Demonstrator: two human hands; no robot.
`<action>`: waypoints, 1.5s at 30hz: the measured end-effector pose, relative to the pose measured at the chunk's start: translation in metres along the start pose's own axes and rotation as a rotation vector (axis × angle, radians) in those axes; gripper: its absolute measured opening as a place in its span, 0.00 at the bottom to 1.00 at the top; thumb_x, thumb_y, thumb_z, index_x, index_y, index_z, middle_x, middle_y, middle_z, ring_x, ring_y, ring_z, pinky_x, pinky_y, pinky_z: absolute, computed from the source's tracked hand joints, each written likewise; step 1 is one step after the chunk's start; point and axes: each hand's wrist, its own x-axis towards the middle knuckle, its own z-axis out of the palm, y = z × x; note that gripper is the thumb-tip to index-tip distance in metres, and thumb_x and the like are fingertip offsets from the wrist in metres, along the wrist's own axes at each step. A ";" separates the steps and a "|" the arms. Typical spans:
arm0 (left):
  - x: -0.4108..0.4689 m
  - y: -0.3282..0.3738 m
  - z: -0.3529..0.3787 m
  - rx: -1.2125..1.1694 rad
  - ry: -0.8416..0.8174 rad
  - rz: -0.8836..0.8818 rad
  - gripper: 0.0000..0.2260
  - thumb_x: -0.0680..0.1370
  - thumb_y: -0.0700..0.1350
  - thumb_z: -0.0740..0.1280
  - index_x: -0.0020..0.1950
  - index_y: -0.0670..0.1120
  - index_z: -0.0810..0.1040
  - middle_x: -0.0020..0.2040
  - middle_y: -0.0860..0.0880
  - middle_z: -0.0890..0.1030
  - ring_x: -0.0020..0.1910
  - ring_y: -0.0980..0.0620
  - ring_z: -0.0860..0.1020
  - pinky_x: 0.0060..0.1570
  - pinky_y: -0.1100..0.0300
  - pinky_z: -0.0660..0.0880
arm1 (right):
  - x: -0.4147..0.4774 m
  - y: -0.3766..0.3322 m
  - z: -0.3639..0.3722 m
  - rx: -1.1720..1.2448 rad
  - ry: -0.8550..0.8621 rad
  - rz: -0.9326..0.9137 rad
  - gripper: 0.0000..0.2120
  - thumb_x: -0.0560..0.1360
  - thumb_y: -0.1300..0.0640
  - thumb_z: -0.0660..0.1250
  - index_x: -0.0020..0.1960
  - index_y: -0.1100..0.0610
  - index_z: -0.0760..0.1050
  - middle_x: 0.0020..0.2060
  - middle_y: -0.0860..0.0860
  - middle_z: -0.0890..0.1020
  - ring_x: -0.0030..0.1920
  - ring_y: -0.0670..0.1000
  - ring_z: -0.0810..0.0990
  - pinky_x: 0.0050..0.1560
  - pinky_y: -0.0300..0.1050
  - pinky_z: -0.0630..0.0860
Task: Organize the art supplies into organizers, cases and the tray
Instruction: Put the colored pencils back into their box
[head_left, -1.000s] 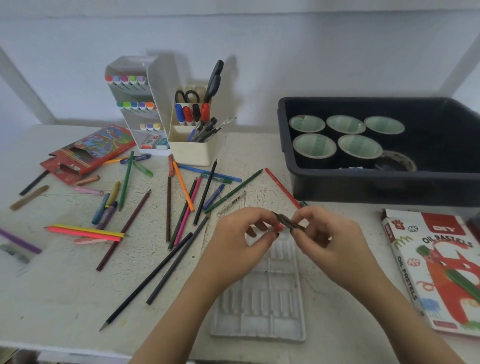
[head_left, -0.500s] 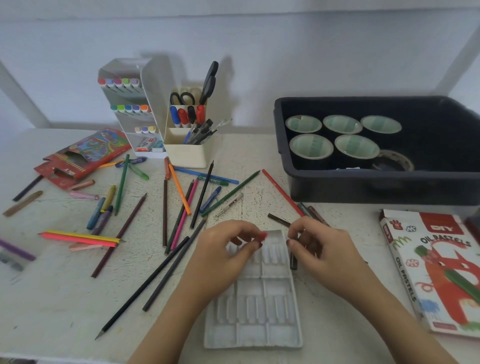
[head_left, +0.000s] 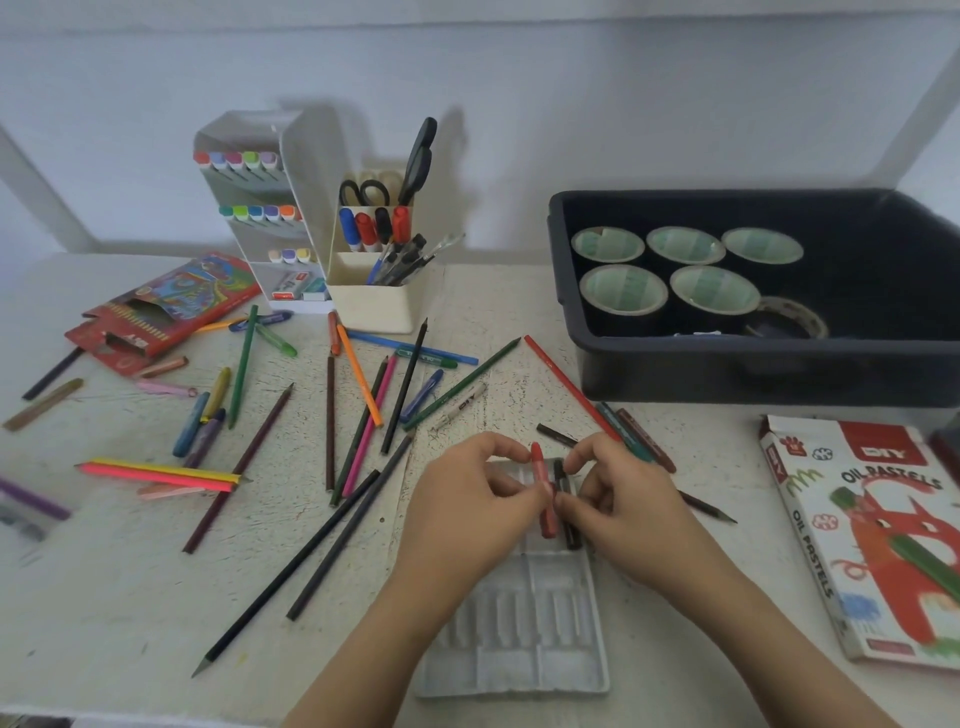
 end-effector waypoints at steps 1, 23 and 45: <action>-0.001 0.001 0.002 0.064 0.005 -0.010 0.09 0.71 0.48 0.70 0.48 0.57 0.75 0.33 0.57 0.83 0.30 0.62 0.77 0.34 0.63 0.73 | 0.000 0.000 0.000 0.003 0.006 0.008 0.10 0.72 0.56 0.71 0.45 0.48 0.69 0.28 0.51 0.77 0.28 0.43 0.74 0.30 0.35 0.70; 0.007 0.004 0.001 0.298 -0.044 -0.028 0.10 0.70 0.53 0.71 0.49 0.58 0.74 0.33 0.58 0.80 0.35 0.64 0.76 0.34 0.63 0.70 | 0.003 -0.001 -0.008 0.128 -0.027 0.129 0.06 0.77 0.62 0.63 0.44 0.51 0.71 0.23 0.46 0.73 0.23 0.41 0.69 0.26 0.31 0.67; 0.007 -0.024 -0.020 0.250 0.180 0.320 0.10 0.73 0.44 0.70 0.48 0.58 0.76 0.41 0.63 0.78 0.48 0.68 0.71 0.47 0.73 0.64 | 0.016 0.020 -0.045 -0.453 0.296 0.255 0.15 0.77 0.52 0.64 0.62 0.53 0.75 0.56 0.50 0.76 0.45 0.43 0.70 0.46 0.36 0.68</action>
